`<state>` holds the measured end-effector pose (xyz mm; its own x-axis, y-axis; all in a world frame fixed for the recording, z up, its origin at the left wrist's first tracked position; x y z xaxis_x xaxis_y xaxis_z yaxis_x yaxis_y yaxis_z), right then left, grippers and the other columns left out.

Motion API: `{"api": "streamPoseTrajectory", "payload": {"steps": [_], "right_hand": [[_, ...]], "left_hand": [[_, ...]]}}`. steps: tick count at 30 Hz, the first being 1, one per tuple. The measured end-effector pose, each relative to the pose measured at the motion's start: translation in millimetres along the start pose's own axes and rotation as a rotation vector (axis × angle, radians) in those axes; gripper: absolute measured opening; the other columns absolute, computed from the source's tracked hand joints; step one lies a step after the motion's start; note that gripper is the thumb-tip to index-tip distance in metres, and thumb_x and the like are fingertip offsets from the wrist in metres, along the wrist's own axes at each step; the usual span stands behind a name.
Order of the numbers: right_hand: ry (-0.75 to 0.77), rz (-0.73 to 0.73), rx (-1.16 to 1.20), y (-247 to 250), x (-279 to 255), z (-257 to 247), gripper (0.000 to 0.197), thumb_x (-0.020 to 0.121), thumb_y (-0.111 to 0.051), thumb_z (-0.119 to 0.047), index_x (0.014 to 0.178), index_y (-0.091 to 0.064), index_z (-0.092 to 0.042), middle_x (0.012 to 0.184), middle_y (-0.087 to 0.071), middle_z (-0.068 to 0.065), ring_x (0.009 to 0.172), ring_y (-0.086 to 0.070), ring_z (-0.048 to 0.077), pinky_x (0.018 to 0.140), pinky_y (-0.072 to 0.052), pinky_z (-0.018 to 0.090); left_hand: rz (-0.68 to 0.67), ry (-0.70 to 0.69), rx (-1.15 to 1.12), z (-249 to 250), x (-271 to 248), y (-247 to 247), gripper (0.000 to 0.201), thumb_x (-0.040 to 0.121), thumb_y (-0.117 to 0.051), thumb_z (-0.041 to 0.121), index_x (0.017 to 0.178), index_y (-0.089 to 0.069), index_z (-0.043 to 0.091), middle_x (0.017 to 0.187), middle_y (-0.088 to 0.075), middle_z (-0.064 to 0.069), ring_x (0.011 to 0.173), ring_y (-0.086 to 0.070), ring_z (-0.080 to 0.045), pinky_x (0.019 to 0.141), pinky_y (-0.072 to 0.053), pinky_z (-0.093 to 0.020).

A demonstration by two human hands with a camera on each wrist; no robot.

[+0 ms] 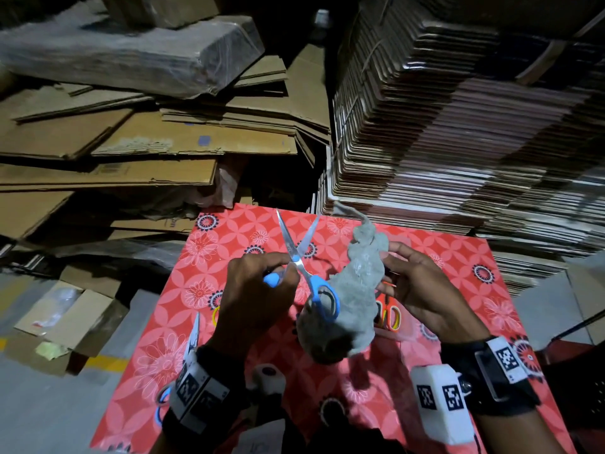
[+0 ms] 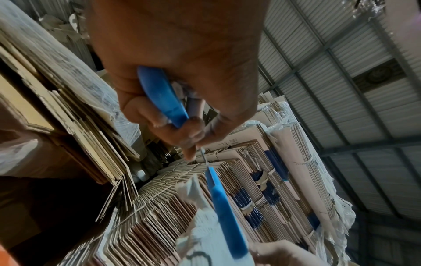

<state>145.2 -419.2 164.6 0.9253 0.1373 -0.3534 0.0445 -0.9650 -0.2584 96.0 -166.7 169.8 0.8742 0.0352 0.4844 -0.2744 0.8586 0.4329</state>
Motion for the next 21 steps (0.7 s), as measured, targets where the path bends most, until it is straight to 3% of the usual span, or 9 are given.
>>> {"api": "streamPoseTrajectory", "payload": {"steps": [3, 7, 9, 11, 14, 16, 18, 21], "right_hand": [[0.068, 0.036, 0.085, -7, -4, -7, 0.014, 0.103, -0.055, -0.005, 0.111, -0.064, -0.011, 0.089, -0.077, 0.004, 0.077, -0.071, 0.015, 0.07, -0.063, 0.025], [0.186, 0.057, 0.094, -24, -18, -16, 0.011, 0.102, -0.057, -0.003, 0.107, -0.062, -0.011, 0.071, -0.07, -0.003, 0.062, -0.065, 0.007, 0.075, -0.063, 0.027], [0.249, 0.029, 0.041, -33, -27, -16, 0.013, 0.098, -0.064, -0.007, 0.111, -0.061, -0.01, 0.074, -0.069, 0.002, 0.065, -0.064, 0.014, 0.078, -0.063, 0.031], [0.326, 0.005, -0.107, -41, -36, -15, 0.027, 0.093, -0.071, -0.011, 0.118, -0.061, -0.011, 0.087, -0.072, 0.009, 0.079, -0.069, 0.025, 0.08, -0.06, 0.035], [0.444, -0.073, -0.302, -53, -44, -10, 0.042, 0.087, -0.077, 0.005, 0.119, -0.063, -0.018, 0.093, -0.076, -0.005, 0.09, -0.076, 0.015, 0.083, -0.058, 0.025], [0.54, -0.026, -0.435, -58, -45, -3, 0.046, 0.082, -0.082, 0.005, 0.115, -0.07, -0.026, 0.097, -0.078, -0.014, 0.093, -0.077, 0.011, 0.086, -0.058, 0.022], [0.731, 0.095, -0.654, -57, -44, 2, 0.035, 0.082, -0.086, -0.002, 0.103, -0.077, -0.028, 0.091, -0.076, -0.024, 0.088, -0.075, 0.003, 0.084, -0.058, 0.02], [1.051, 0.096, -0.95, -62, -49, 3, 0.006, 0.089, -0.081, -0.007, 0.092, -0.08, -0.013, 0.09, -0.072, -0.015, 0.081, -0.065, 0.003, 0.079, -0.05, 0.016]], "left_hand": [[-0.039, -0.02, 0.019, 2, -1, -5, 0.037, 0.083, -0.052, 0.023, 0.053, -0.034, 0.03, 0.048, -0.029, 0.014, 0.045, -0.028, -0.003, 0.049, -0.026, -0.024], [-0.077, -0.005, 0.031, 1, -3, -11, 0.028, 0.084, -0.06, 0.017, 0.057, -0.063, 0.016, 0.048, -0.039, 0.011, 0.045, -0.036, -0.01, 0.049, -0.032, -0.028], [-0.093, 0.009, 0.001, 3, -4, -13, 0.027, 0.083, -0.063, 0.009, 0.057, -0.065, 0.016, 0.048, -0.045, 0.013, 0.044, -0.041, -0.01, 0.049, -0.033, -0.023], [-0.086, 0.008, 0.012, 7, -5, -15, 0.03, 0.083, -0.062, 0.009, 0.054, -0.058, 0.017, 0.047, -0.045, 0.013, 0.044, -0.042, -0.009, 0.05, -0.032, -0.019], [-0.063, -0.017, 0.019, 15, -3, -15, 0.045, 0.084, -0.061, 0.011, 0.052, -0.037, 0.031, 0.046, -0.037, 0.012, 0.043, -0.034, -0.004, 0.052, -0.026, -0.013], [-0.075, -0.055, 0.02, 21, -3, -14, 0.049, 0.085, -0.06, 0.01, 0.054, -0.032, 0.036, 0.046, -0.036, 0.014, 0.043, -0.034, -0.001, 0.052, -0.025, -0.013], [-0.092, -0.086, 0.032, 25, -3, -14, 0.051, 0.087, -0.061, 0.01, 0.056, -0.033, 0.039, 0.047, -0.036, 0.019, 0.044, -0.037, 0.002, 0.054, -0.026, -0.012], [-0.087, -0.075, 0.044, 24, -4, -14, 0.04, 0.088, -0.062, 0.011, 0.056, -0.044, 0.027, 0.051, -0.035, 0.019, 0.047, -0.038, 0.003, 0.055, -0.026, -0.012]]}}
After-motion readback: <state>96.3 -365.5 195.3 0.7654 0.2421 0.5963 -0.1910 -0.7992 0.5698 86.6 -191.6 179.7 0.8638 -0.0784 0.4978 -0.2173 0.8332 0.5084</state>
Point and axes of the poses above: each hand's wrist, its own x-axis towards the middle knuckle, its own y-axis out of the back of the hand, z = x × y, the point moved 2 cm from there along x, towards the middle knuckle
